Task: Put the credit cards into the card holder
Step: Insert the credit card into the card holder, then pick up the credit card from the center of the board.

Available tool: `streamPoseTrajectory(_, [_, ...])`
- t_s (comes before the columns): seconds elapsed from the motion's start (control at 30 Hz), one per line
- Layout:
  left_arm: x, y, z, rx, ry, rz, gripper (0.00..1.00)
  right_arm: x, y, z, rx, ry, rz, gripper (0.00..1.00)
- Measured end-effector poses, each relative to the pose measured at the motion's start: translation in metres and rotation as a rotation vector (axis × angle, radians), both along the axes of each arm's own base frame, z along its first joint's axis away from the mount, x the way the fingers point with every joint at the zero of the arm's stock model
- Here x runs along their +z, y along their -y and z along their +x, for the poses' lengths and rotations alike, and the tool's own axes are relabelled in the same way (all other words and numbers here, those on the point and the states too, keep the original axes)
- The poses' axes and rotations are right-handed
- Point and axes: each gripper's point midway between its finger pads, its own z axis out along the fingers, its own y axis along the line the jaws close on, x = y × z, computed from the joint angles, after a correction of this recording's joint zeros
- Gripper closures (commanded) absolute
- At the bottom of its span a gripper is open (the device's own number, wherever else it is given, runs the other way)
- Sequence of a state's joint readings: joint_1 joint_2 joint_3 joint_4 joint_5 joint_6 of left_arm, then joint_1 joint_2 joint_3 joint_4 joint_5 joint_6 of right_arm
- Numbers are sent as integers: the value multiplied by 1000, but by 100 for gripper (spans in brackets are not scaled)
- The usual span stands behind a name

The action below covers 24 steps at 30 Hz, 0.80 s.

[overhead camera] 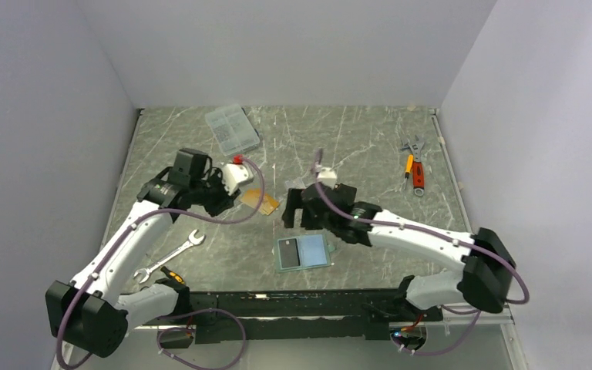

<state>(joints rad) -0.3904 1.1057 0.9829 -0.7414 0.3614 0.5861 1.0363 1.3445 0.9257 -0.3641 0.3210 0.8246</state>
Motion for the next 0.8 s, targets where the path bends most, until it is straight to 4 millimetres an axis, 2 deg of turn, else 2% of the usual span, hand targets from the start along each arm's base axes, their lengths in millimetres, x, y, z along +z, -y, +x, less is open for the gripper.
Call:
streamPoseTrajectory(0.07, [3, -19, 8, 77, 6, -8, 19, 9, 14, 15, -32, 27, 54, 0])
streamPoseTrajectory(0.1, [5, -30, 13, 119, 11, -11, 15, 12, 21, 17, -38, 41, 74, 0])
streamPoseTrajectory(0.2, [12, -57, 22, 229, 22, -39, 14, 17, 29, 20, -28, 59, 91, 0])
streamPoseTrajectory(0.27, [13, -65, 24, 255, 20, -53, 10, 20, 28, 26, -18, 61, 93, 2])
streamPoseTrajectory(0.33, [11, -64, 27, 243, 3, -64, 6, 24, 29, 38, -22, 54, 91, 8])
streamPoseTrajectory(0.47, [6, -53, 42, 212, -42, -102, 8, 31, 30, 68, -33, 43, 101, 26])
streamPoseTrajectory(0.6, [-7, -39, 60, 205, -110, -171, 9, 24, 23, 88, -12, 4, 115, 31])
streamPoseTrajectory(0.7, [-26, -25, 75, 209, -175, -224, 8, 9, 11, 105, 21, -44, 115, 34])
streamPoseTrajectory(0.8, [-46, -11, 81, 188, -217, -218, 8, -8, -2, 117, 60, -87, 115, 33])
